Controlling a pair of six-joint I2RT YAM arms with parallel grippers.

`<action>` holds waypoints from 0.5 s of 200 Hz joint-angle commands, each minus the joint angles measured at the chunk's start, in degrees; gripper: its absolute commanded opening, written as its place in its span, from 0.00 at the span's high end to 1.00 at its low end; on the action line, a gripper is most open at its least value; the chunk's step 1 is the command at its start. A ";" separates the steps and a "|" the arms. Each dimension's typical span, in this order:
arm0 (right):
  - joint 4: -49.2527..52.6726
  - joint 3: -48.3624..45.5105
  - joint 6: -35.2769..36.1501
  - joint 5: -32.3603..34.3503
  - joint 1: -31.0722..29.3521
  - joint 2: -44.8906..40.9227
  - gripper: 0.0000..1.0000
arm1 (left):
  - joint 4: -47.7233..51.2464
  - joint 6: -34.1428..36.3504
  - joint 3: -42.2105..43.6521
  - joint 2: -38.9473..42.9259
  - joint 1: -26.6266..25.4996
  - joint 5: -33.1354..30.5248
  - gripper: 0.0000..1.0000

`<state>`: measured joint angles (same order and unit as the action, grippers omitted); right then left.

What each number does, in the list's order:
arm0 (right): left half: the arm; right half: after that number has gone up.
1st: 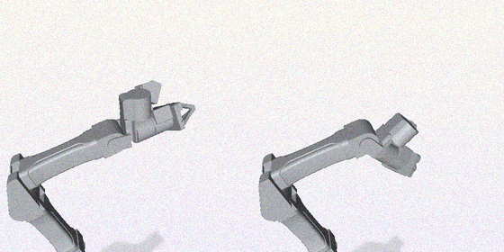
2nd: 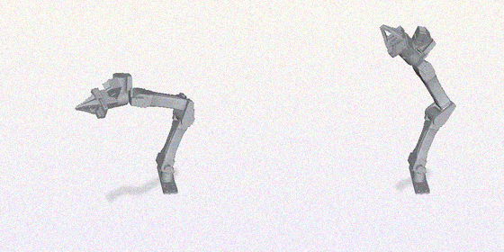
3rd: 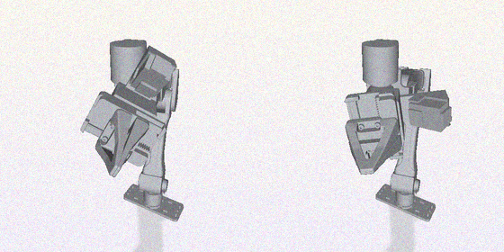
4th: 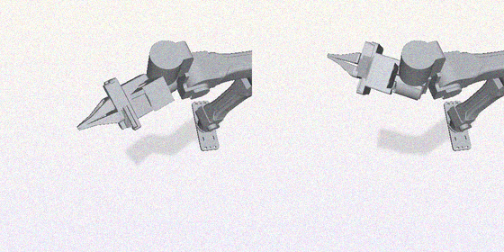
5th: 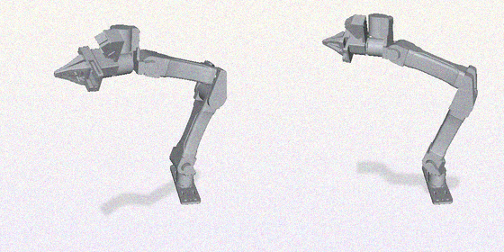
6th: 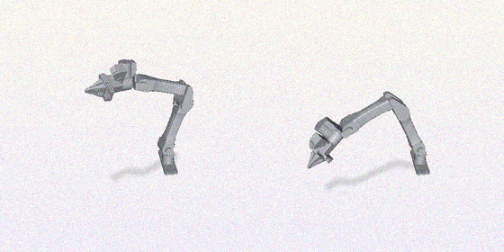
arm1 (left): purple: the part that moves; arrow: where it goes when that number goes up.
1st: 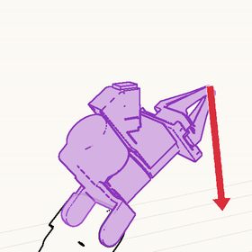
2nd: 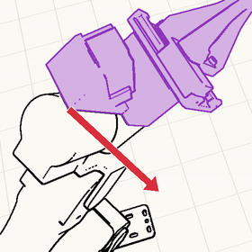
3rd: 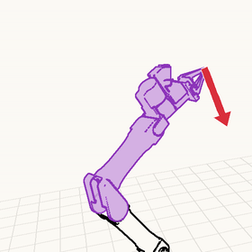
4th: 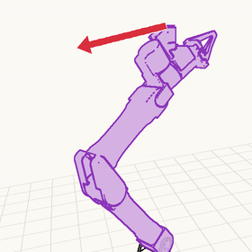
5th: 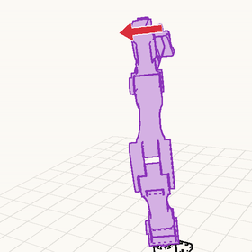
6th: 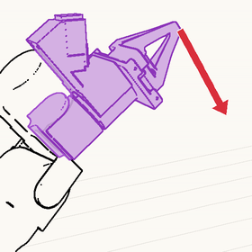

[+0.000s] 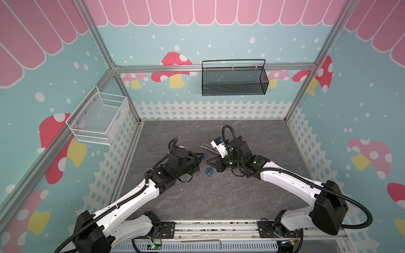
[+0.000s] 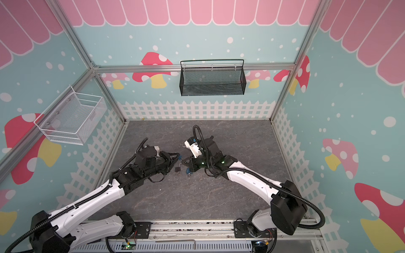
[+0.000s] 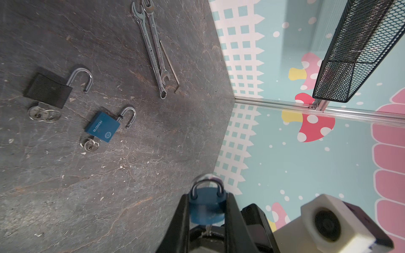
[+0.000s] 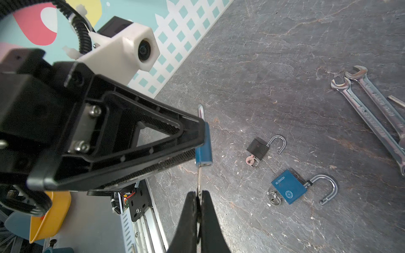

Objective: Unlock with the key

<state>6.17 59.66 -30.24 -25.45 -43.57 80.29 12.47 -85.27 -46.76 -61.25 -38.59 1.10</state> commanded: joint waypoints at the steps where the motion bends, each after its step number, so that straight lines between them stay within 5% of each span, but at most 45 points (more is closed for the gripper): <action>1: -0.52 2.15 0.73 2.12 0.10 0.21 1.00 | -0.23 0.11 -0.34 0.75 -0.09 1.38 1.00; 100: -3.04 2.05 0.41 -3.97 0.42 1.70 1.00 | -1.03 1.67 -2.16 0.88 -0.37 3.34 1.00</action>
<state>6.35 59.86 -30.09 -25.93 -43.22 80.55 12.21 -85.01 -46.81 -61.14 -38.59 1.76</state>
